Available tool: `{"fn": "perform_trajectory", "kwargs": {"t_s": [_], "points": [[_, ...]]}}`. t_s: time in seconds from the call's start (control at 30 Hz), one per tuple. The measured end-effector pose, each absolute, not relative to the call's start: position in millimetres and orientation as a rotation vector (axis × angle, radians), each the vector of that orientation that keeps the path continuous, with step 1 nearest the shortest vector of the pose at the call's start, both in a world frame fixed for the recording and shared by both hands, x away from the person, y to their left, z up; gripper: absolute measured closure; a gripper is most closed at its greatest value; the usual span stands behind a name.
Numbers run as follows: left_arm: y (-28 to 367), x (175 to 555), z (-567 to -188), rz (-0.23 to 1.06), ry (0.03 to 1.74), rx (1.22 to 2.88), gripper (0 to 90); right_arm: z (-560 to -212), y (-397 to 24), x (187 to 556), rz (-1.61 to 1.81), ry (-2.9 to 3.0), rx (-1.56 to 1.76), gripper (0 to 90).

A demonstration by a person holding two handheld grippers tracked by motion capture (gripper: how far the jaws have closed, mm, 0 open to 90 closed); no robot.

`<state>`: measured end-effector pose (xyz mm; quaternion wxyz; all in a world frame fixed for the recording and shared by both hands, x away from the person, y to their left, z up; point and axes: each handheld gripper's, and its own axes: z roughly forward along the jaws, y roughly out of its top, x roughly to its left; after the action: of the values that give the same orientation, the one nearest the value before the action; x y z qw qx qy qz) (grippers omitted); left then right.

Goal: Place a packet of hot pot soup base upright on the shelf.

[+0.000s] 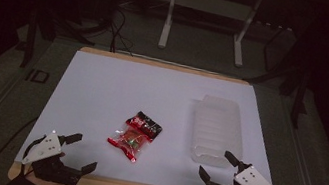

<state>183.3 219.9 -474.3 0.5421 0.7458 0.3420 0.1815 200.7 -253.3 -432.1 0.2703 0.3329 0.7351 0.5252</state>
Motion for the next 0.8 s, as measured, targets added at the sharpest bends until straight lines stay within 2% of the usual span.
{"fn": "perform_trajectory", "kwargs": {"t_s": [0.4, 0.53, 0.6, 0.8], "points": [[219.6, 184.6, -474.8, 0.414, 0.822, 1.797, 0.6, -432.4, -258.1, 199.8, 1.377, 1.986, 0.842, 10.2], [218.3, 185.8, -474.4, 0.394, 0.826, 1.812, 0.5, -432.1, -255.2, 198.0, 1.388, 2.027, 0.797, 20.4], [217.7, 186.5, -473.3, 0.386, 0.825, 1.813, 0.6, -430.4, -253.0, 196.3, 1.376, 2.069, 0.813, 21.0], [214.5, 190.3, -468.2, 0.346, 0.827, 1.839, 0.6, -425.5, -247.3, 185.5, 1.421, 2.021, 0.757, 10.3]]}}
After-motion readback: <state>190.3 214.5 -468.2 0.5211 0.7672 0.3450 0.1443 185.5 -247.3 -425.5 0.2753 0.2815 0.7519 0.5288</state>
